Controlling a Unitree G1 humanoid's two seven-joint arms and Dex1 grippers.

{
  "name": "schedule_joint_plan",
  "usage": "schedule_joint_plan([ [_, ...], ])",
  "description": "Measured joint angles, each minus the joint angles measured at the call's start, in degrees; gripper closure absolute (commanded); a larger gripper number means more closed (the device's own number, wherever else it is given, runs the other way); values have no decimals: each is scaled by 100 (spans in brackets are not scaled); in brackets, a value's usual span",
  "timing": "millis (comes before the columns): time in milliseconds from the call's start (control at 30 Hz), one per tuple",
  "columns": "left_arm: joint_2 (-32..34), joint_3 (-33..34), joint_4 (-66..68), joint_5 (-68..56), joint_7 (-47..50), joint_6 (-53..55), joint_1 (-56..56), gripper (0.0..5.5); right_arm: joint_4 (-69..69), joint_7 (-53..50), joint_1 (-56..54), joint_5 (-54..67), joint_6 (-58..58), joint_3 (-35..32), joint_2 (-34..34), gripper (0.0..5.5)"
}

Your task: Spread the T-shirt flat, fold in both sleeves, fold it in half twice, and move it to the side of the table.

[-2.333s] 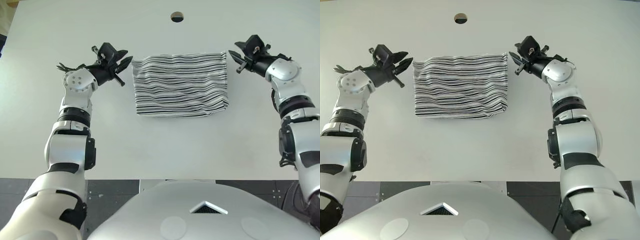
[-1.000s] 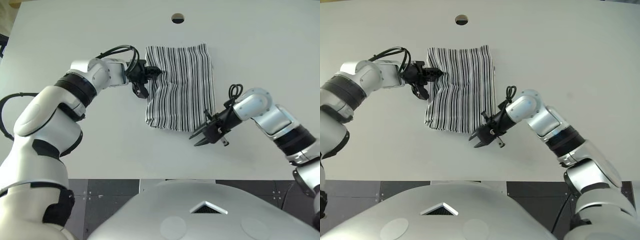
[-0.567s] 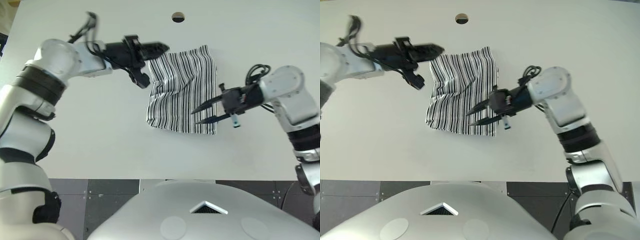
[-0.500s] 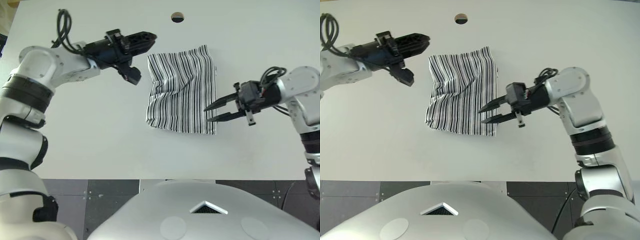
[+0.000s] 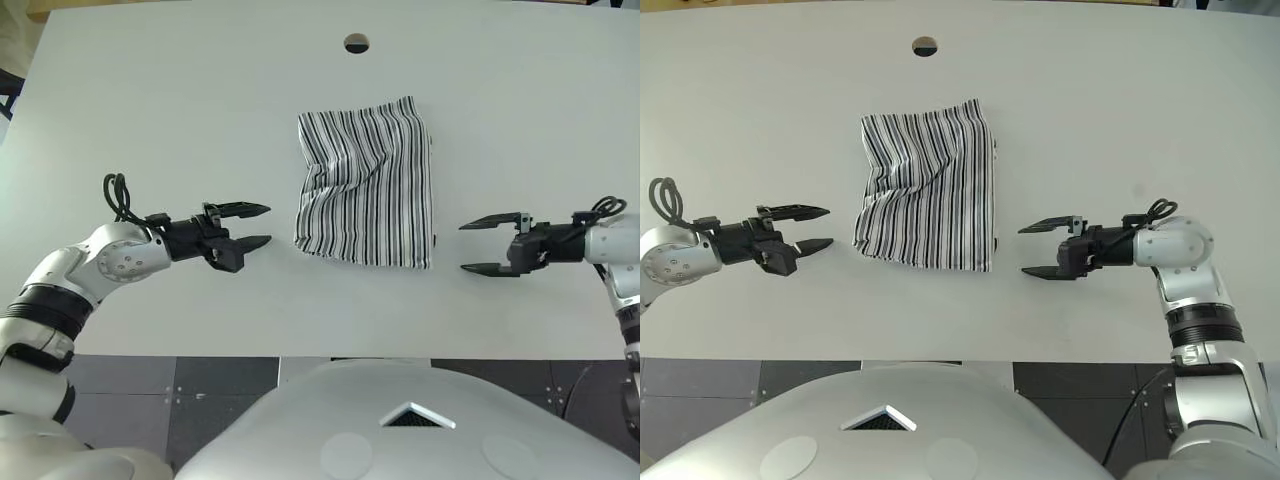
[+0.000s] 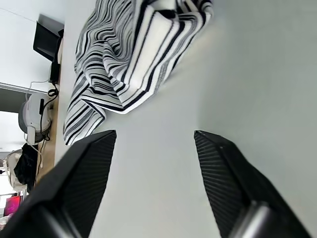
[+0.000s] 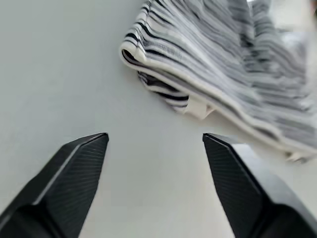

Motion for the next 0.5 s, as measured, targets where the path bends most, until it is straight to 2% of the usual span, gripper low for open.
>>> schedule_joint_plan([
  [100,-99,103,36,298,189,-108,0,240,254,-896,-228,-912,-931,49,6,186],
  [233,-309,124,-72,456,299,-274,80,240,345,-1966,-393,-1980,-1625,94,38,186],
  [500,-894,102,-412,852,204,-420,37,240,528,-3577,-879,-3221,-1856,641,314,186],
])
